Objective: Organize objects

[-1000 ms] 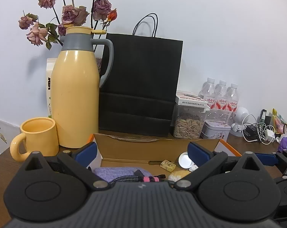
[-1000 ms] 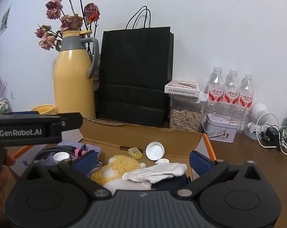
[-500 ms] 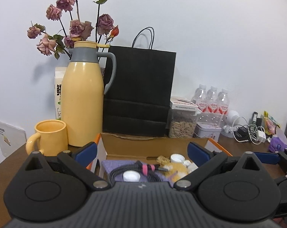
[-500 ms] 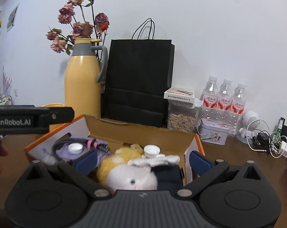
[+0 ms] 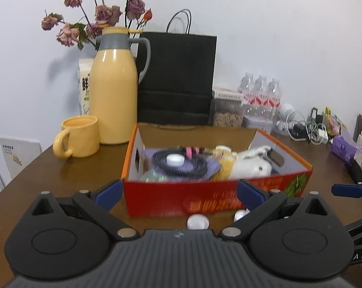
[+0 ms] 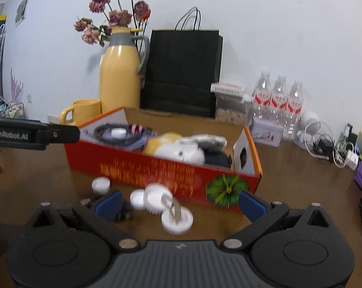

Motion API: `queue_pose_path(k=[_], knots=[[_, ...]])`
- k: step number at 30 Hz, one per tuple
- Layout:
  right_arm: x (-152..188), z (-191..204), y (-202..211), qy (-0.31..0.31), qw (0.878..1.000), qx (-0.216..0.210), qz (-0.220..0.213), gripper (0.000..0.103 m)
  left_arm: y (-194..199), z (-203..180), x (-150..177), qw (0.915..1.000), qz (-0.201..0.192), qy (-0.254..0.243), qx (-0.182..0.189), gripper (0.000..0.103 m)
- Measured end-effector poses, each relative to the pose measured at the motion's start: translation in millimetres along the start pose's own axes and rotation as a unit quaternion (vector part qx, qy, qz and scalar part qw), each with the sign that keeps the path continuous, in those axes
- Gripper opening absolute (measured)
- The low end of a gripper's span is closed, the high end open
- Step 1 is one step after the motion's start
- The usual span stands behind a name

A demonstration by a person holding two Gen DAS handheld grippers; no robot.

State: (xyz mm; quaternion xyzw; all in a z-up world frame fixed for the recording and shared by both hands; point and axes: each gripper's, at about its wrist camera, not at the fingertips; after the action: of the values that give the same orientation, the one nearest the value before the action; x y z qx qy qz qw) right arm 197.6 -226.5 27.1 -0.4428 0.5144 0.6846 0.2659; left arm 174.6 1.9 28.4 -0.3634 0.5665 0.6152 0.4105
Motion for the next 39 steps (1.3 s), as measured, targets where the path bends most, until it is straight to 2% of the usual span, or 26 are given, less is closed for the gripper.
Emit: queue_pose_path(k=[7,19,23,28,31,32,34,35,37,38,39], knots=[[21,-6,4,-0.018,0.999,0.004,0.026,0.103,13,0,18,0.9997,0.022,-0.007,0.005,0.103],[37,-5,6,-0.027,0.999,0.0,0.042,0.103,19,-1,39,0.9978,0.064,-0.015,0.012,0.103],[40,-2,7,-0.022,0.999,0.0,0.038,0.103,15,-6,46,0.996,0.083,-0.021,0.025,0.103],[41,-1,7,-0.019,0.999,0.003,0.038,0.097,7,-20,55,0.9939,0.098,-0.036,0.037,0.103],[41,-1,6,-0.018,0.999,0.004,0.041,0.097,5,-26,57,0.9937,0.097,-0.04,0.038,0.103],[41,0,6,-0.018,0.999,0.005,0.041,0.097,4,-27,57,0.9936,0.096,-0.042,0.041,0.1],[41,0,6,-0.018,0.999,0.005,0.041,0.097,4,-30,57,0.9934,0.093,-0.047,0.046,0.081],[41,0,6,-0.018,0.999,0.005,0.041,0.097,4,-31,57,0.9932,0.093,-0.052,0.048,0.075],[41,0,5,-0.019,0.999,0.005,0.043,0.097,2,-35,59,0.9917,0.096,-0.061,0.059,0.044],[41,-1,5,-0.019,0.999,0.006,0.045,0.097,2,-37,60,0.9907,0.098,-0.066,0.069,0.036],[41,-1,4,-0.02,0.999,0.007,0.046,0.097,1,-39,61,0.9896,0.098,-0.071,0.077,0.019]])
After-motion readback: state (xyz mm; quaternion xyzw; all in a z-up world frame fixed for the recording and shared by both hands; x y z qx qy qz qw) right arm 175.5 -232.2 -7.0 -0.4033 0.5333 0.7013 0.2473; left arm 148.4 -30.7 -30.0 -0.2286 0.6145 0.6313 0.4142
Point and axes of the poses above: each gripper's, at about its wrist camera, not at the fingertips, and y roughly against the way its jaws point, z to its left, x to its underside, and after that the axes turned 10 degrees about -y, right-handed
